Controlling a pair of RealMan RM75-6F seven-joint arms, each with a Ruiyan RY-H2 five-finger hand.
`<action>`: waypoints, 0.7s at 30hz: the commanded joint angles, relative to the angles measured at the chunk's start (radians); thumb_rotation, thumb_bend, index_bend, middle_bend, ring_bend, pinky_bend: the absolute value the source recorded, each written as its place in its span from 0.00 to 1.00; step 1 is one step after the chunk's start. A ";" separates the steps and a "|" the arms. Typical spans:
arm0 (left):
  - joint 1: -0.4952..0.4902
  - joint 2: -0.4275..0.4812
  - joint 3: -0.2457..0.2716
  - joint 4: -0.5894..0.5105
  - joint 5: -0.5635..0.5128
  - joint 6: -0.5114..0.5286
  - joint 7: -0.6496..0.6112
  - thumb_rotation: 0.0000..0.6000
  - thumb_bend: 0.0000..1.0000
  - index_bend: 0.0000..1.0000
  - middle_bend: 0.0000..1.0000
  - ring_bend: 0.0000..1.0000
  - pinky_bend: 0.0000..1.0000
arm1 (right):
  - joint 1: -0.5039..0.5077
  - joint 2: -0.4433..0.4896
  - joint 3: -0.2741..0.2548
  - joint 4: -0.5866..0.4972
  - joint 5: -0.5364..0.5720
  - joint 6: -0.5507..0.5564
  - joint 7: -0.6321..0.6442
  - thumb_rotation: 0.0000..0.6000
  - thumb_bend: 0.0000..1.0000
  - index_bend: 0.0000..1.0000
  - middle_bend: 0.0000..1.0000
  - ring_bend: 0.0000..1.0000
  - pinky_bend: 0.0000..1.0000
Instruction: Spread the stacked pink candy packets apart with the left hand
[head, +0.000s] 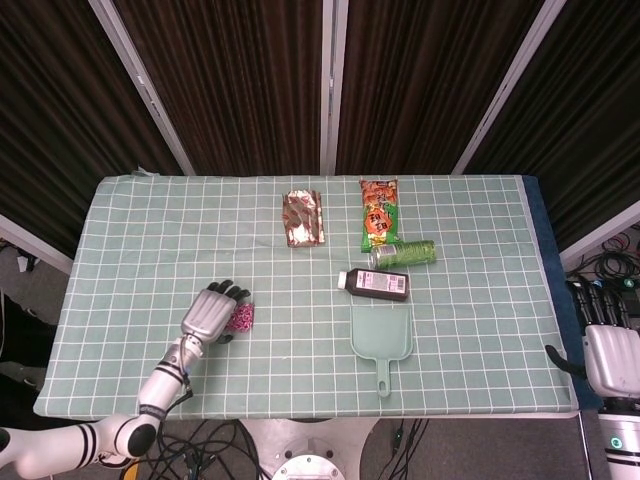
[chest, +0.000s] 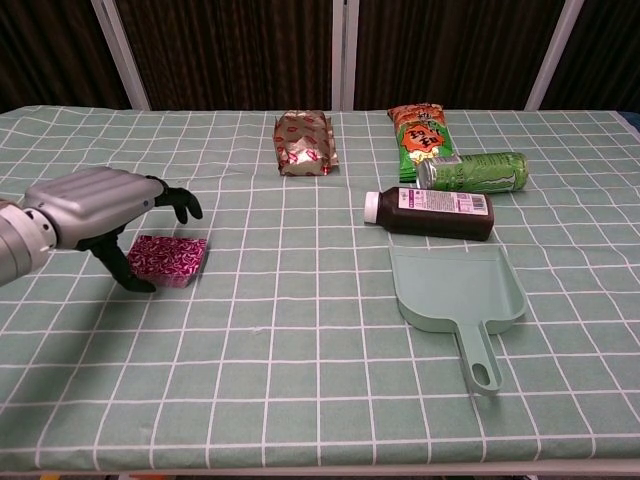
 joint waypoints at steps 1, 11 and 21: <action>-0.002 -0.009 0.004 0.018 -0.008 0.005 -0.004 1.00 0.11 0.25 0.28 0.16 0.27 | 0.001 -0.001 -0.002 0.001 0.003 -0.006 0.002 1.00 0.10 0.00 0.00 0.00 0.00; -0.003 -0.033 0.013 0.066 -0.002 0.024 -0.040 1.00 0.13 0.27 0.32 0.17 0.27 | 0.004 0.002 0.001 0.001 0.019 -0.013 0.006 1.00 0.10 0.00 0.00 0.00 0.00; -0.008 -0.034 0.014 0.058 -0.018 0.025 -0.047 1.00 0.16 0.28 0.35 0.17 0.27 | 0.007 0.007 0.004 -0.002 0.040 -0.028 0.010 1.00 0.10 0.00 0.00 0.00 0.00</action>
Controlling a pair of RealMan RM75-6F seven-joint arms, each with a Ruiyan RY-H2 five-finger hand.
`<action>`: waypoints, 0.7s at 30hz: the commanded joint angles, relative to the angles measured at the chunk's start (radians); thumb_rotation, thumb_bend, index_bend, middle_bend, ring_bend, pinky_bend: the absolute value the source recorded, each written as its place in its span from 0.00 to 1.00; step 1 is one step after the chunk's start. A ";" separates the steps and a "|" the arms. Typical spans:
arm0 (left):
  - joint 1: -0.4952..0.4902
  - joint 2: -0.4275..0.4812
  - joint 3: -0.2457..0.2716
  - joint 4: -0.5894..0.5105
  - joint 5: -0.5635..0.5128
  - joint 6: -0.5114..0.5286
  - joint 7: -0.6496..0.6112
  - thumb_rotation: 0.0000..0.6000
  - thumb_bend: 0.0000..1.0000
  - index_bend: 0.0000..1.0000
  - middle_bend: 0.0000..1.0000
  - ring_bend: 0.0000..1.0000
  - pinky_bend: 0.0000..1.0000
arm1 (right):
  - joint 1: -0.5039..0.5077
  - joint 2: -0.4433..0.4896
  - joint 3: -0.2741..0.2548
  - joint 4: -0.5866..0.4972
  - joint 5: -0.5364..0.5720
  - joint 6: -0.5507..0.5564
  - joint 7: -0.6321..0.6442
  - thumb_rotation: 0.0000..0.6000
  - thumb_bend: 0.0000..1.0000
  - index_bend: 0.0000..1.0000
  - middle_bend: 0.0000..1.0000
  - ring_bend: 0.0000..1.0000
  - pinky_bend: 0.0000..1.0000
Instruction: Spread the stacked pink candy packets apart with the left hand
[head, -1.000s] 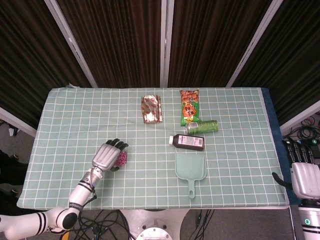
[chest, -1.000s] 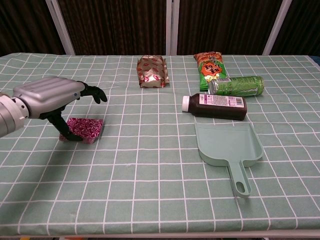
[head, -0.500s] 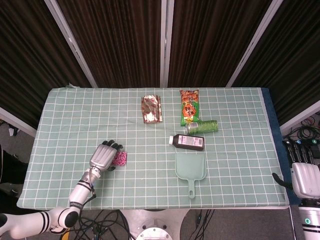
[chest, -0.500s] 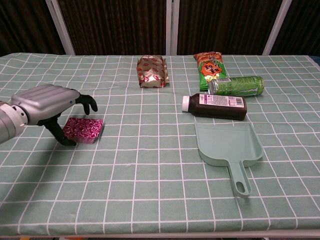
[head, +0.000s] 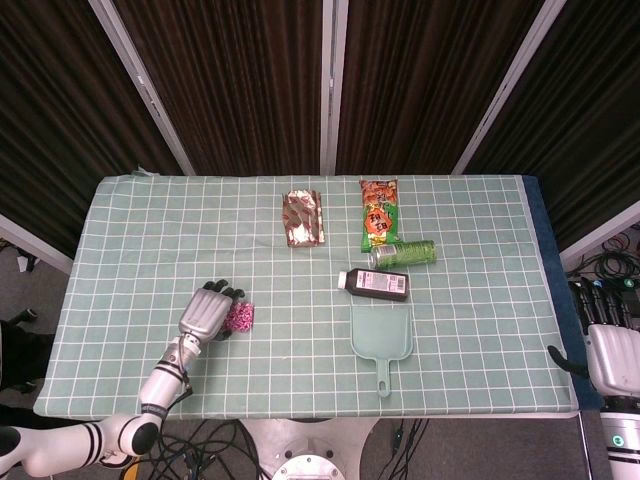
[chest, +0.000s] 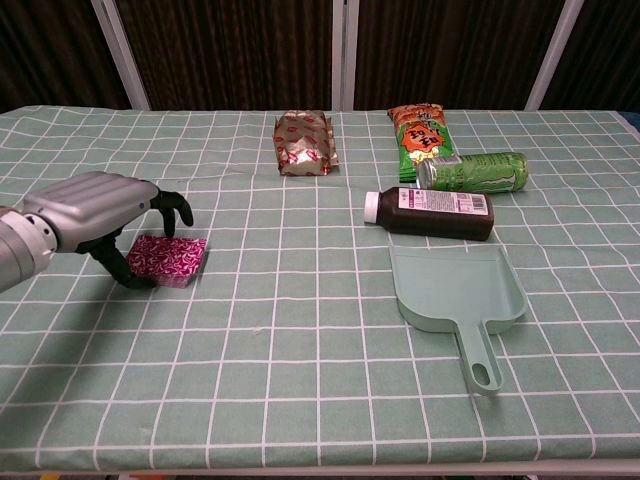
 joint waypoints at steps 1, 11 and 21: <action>-0.003 0.003 -0.002 -0.007 -0.007 -0.004 -0.002 1.00 0.16 0.28 0.35 0.17 0.27 | 0.002 0.000 0.001 -0.001 0.003 -0.004 0.001 1.00 0.10 0.00 0.00 0.00 0.00; -0.012 0.005 0.001 -0.018 -0.021 -0.007 0.005 1.00 0.22 0.29 0.37 0.17 0.27 | 0.005 -0.005 0.001 0.011 0.006 -0.008 0.009 1.00 0.10 0.00 0.00 0.00 0.00; -0.020 0.002 0.003 -0.015 -0.034 -0.006 0.012 1.00 0.25 0.29 0.38 0.17 0.27 | 0.005 -0.008 0.002 0.018 0.008 -0.006 0.014 1.00 0.10 0.00 0.00 0.00 0.00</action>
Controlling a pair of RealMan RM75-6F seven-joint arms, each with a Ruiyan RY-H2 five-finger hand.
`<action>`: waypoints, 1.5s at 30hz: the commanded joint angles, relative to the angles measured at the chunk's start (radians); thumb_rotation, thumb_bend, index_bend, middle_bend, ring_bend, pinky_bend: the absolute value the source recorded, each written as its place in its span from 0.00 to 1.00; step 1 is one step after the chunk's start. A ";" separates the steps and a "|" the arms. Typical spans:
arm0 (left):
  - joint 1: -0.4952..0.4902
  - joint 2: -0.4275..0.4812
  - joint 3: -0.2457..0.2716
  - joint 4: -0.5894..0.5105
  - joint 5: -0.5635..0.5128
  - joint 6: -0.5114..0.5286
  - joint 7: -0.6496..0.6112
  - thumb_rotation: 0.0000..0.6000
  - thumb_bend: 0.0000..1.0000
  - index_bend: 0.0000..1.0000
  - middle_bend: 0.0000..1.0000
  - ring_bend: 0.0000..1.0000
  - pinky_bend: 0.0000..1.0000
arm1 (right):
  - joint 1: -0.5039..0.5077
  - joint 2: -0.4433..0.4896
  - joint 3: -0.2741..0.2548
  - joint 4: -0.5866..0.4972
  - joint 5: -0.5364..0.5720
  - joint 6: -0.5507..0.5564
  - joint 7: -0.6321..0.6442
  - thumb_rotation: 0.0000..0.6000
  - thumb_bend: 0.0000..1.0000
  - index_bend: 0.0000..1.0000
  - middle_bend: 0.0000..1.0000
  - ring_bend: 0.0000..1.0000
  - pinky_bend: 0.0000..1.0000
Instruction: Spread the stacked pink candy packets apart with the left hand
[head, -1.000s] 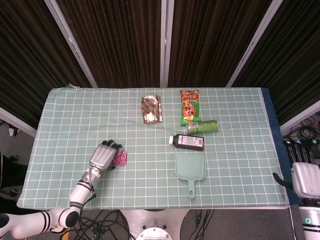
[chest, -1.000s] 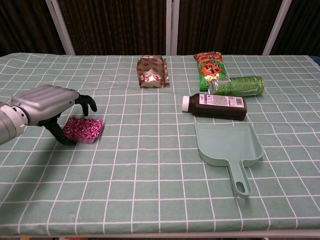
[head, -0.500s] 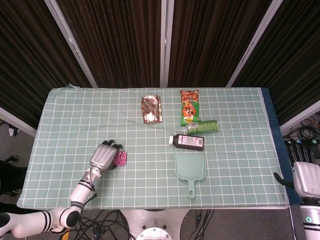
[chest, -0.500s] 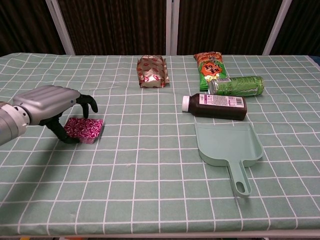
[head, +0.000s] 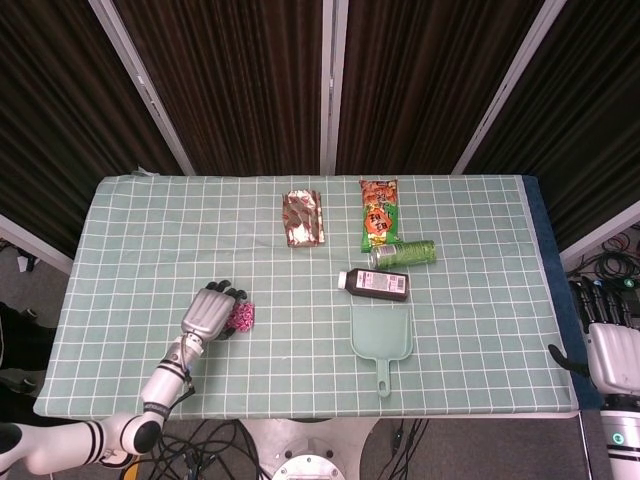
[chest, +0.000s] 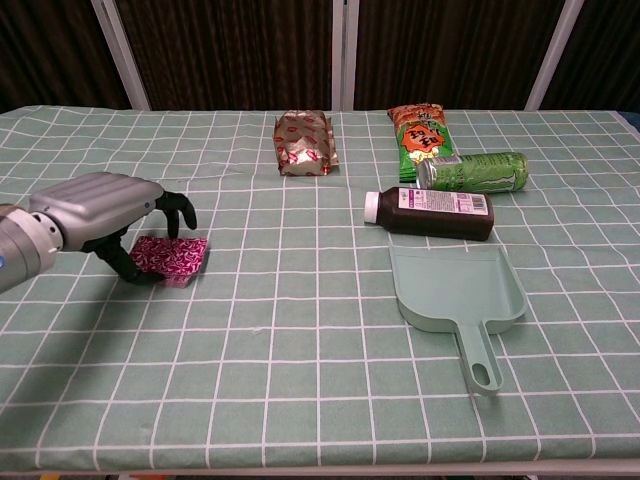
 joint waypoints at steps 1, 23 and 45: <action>-0.001 -0.001 0.001 0.002 -0.002 0.001 0.001 1.00 0.25 0.30 0.39 0.17 0.27 | 0.000 0.000 0.000 0.001 0.000 0.000 0.001 1.00 0.10 0.00 0.00 0.00 0.00; 0.002 0.009 0.005 -0.011 0.009 0.029 -0.019 1.00 0.34 0.32 0.47 0.20 0.26 | 0.000 -0.003 0.000 0.006 -0.009 0.009 0.004 1.00 0.10 0.00 0.00 0.00 0.00; -0.027 0.072 -0.107 0.189 -0.068 0.009 -0.124 1.00 0.33 0.28 0.38 0.16 0.26 | 0.005 0.001 0.002 -0.018 -0.003 0.007 -0.030 1.00 0.10 0.00 0.00 0.00 0.00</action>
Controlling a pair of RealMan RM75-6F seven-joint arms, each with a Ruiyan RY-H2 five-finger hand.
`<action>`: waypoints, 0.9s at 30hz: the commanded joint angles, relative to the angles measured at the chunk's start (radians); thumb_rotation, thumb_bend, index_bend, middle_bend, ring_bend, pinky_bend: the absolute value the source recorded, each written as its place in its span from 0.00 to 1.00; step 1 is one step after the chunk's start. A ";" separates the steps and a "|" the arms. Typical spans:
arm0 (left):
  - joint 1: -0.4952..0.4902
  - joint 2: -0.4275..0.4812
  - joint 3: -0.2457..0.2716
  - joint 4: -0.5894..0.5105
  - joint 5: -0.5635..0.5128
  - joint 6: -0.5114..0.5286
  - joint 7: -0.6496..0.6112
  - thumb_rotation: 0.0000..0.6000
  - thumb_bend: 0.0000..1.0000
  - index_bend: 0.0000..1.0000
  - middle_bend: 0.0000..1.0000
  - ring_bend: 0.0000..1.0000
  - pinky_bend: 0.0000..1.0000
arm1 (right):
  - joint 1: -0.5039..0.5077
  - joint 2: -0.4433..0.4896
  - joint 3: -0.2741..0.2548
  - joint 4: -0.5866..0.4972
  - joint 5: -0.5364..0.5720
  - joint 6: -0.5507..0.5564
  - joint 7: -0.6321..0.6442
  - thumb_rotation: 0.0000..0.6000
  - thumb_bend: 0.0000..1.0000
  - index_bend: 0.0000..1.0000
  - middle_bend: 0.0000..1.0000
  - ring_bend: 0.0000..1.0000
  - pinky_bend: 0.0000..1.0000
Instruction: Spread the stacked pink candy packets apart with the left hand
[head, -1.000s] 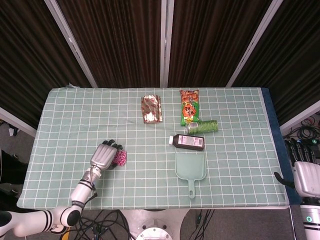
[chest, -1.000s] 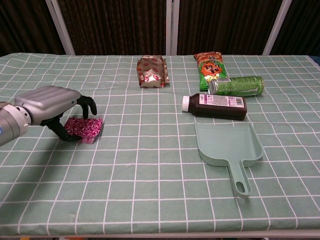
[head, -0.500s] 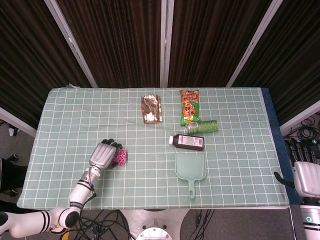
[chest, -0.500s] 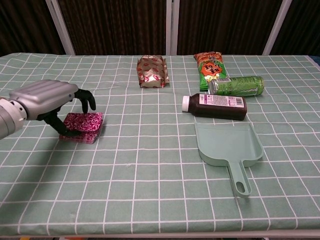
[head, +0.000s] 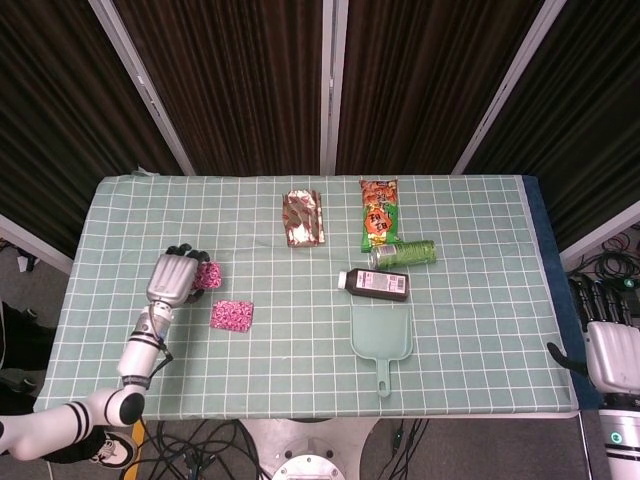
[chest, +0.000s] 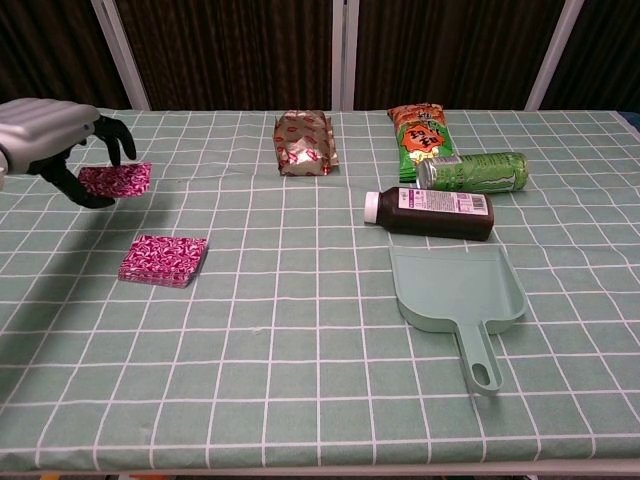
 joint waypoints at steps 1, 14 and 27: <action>-0.003 -0.003 -0.014 0.073 -0.012 -0.020 -0.055 1.00 0.32 0.26 0.32 0.12 0.25 | 0.001 0.000 0.000 -0.001 0.000 -0.001 -0.004 1.00 0.10 0.00 0.00 0.00 0.00; 0.003 0.047 0.015 -0.024 0.041 -0.066 -0.153 1.00 0.19 0.16 0.14 0.01 0.21 | 0.002 -0.003 -0.001 -0.007 0.003 -0.001 -0.015 1.00 0.10 0.00 0.00 0.00 0.00; -0.005 0.105 0.099 -0.249 0.013 -0.115 -0.043 1.00 0.16 0.16 0.18 0.01 0.20 | 0.003 -0.010 -0.002 0.010 0.001 -0.003 0.009 1.00 0.10 0.00 0.00 0.00 0.00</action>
